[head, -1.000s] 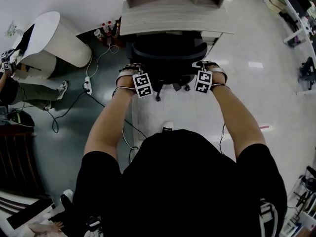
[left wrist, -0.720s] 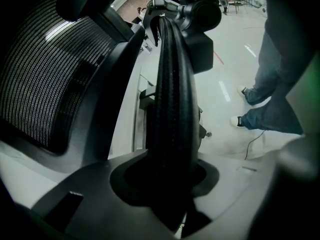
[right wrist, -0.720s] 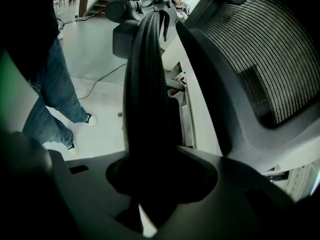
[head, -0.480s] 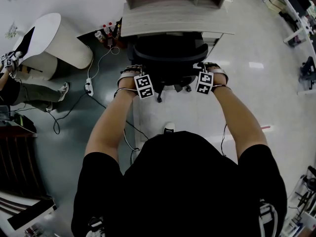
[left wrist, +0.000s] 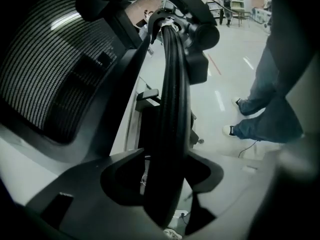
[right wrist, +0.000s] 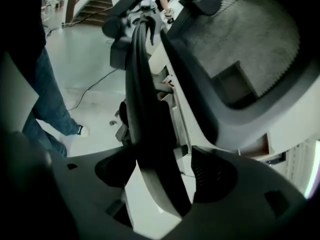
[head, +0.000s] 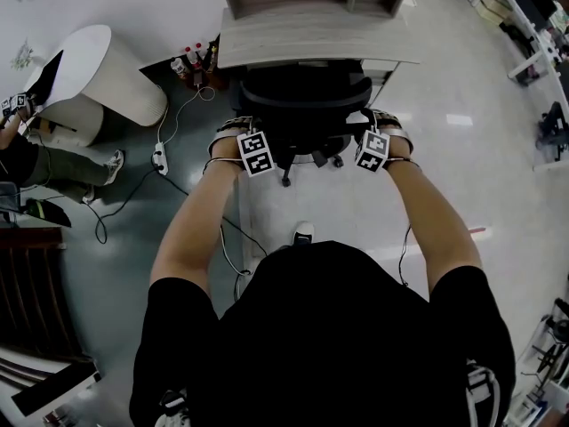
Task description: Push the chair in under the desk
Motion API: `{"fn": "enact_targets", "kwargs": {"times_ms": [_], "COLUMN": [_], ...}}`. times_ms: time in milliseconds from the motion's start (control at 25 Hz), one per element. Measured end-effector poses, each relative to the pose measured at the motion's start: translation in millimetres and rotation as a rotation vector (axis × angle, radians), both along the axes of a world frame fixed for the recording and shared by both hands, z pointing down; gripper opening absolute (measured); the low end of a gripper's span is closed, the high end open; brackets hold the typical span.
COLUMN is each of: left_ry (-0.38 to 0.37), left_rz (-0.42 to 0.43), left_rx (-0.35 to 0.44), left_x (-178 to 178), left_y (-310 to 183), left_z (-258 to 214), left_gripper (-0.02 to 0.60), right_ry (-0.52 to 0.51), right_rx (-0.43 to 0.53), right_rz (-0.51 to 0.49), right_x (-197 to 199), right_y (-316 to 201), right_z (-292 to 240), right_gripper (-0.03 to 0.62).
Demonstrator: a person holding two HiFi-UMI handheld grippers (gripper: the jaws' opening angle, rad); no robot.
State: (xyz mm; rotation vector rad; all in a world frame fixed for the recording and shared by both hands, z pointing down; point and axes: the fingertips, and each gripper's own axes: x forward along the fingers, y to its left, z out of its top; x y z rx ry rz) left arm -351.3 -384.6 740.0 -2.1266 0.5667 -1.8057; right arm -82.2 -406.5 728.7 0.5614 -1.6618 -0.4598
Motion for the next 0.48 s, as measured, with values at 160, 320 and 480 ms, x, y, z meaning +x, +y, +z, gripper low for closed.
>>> {"fn": "enact_targets", "kwargs": {"times_ms": [160,320,480], "left_ry": [0.085,0.253,0.494], "left_rz": [-0.058,-0.183,-0.300], "left_rx": [0.009,-0.014,-0.020], "left_x": [-6,-16,-19], "left_y": [8,21,37], "left_z": [-20,-42,-65], "left_gripper": [0.235,0.250,0.250], "right_ry": [-0.167,-0.354,-0.508], "right_rx": [0.054,0.047,0.031], "right_rz": [0.060,0.157,0.242], "right_x": [-2,2,7], "right_y": [16,40,61], "right_z": [-39,-65,-85], "right_gripper": [0.325,0.324,0.306]}}
